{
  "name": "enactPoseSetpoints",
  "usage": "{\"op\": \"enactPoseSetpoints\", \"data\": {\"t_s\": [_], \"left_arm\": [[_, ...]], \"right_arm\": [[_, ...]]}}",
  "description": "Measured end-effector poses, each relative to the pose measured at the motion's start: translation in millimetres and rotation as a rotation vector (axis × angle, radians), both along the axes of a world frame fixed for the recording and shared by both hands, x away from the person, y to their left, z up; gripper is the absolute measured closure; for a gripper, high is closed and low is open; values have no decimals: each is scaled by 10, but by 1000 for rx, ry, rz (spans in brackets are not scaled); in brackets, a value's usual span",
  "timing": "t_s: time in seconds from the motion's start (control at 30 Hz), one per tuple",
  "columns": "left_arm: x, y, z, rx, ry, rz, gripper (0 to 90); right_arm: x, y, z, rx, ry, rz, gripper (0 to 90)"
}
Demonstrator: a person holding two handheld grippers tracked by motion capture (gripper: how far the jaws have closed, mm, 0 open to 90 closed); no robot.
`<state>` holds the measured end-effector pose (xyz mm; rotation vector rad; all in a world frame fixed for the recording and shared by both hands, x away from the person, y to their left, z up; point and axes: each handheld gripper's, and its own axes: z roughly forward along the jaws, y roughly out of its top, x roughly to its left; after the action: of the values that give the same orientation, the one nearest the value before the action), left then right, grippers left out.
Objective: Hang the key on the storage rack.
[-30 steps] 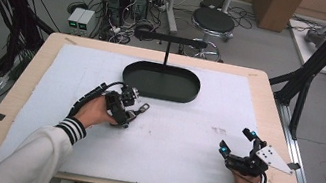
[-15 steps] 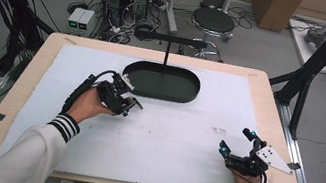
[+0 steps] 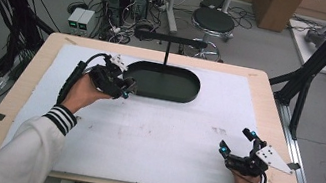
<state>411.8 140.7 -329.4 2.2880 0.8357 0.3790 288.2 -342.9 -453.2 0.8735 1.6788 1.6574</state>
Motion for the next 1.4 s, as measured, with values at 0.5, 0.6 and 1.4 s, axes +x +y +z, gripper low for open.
{"op": "enactPoseSetpoints", "data": {"t_s": [0.5, 0.6, 1.4], "left_arm": [[263, 84, 367, -83, -64, 74, 485], [320, 97, 426, -92, -53, 81, 485], [645, 62, 655, -117, -131, 162, 485]], "right_arm": [[1, 0, 0, 2, 1, 0, 5], [0, 0, 0, 0, 0, 0, 5], [1, 1, -1, 5, 0, 2, 5]]}}
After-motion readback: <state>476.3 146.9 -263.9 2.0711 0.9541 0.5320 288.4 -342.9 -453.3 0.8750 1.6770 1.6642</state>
